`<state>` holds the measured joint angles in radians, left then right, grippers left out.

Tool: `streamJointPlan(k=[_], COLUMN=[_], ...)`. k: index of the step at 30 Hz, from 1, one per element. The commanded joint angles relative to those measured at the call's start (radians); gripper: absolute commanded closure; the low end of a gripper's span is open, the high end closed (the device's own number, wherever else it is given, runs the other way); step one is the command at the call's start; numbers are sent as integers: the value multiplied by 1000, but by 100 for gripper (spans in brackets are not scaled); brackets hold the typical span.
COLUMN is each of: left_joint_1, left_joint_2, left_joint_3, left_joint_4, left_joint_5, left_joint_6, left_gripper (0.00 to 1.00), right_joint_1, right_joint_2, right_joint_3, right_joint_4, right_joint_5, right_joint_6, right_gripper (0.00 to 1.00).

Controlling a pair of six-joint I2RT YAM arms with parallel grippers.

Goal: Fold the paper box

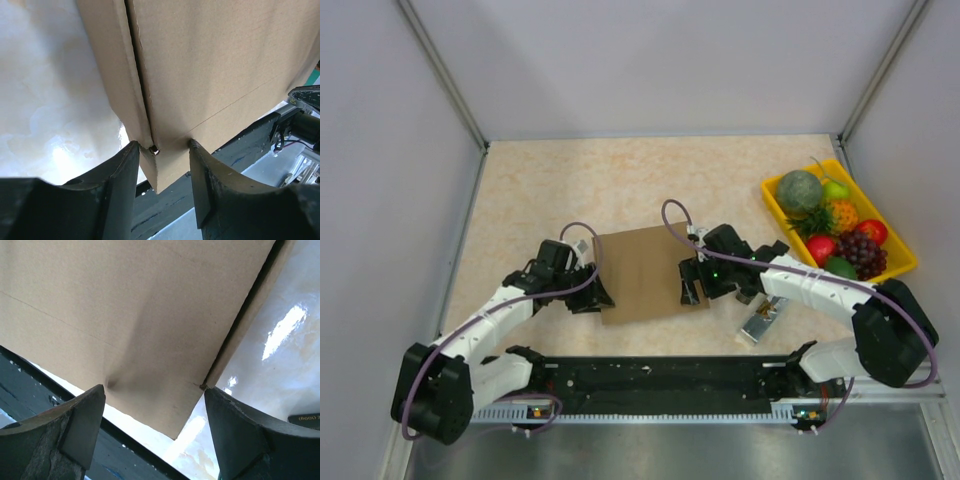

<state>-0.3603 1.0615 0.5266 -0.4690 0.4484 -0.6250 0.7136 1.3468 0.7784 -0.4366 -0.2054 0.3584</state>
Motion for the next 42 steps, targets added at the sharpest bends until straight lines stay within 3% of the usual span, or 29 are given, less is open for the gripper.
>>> streamJointPlan(k=[1, 15, 22, 29, 36, 42], left_joint_1=[-11, -17, -17, -17, -17, -25], left_joint_2=[-21, -31, -43, -100, -153, -184], left_joint_3=[-20, -16, -23, -14, -57, -74], left_joint_4=[27, 4, -23, -79, -54, -66], left_joint_5=[-63, -76, -82, -86, -50, -82], left_joint_6=[15, -15, -28, -53, -87, -81], left_gripper=[53, 51, 45, 42, 48, 55], right_joint_1=[6, -9, -9, -8, -9, -9], right_joint_2=[-46, -127, -141, -161, -192, -198], right_joint_3=[-17, -57, -88, -116, -140, -160], right_joint_4=[41, 45, 45, 52, 76, 94], right_joint_5=[4, -54, -48, -23, -9, 14], right_joint_6=[-16, -15, -32, -35, -10, -7], right_gripper=[21, 27, 30, 41, 43, 50])
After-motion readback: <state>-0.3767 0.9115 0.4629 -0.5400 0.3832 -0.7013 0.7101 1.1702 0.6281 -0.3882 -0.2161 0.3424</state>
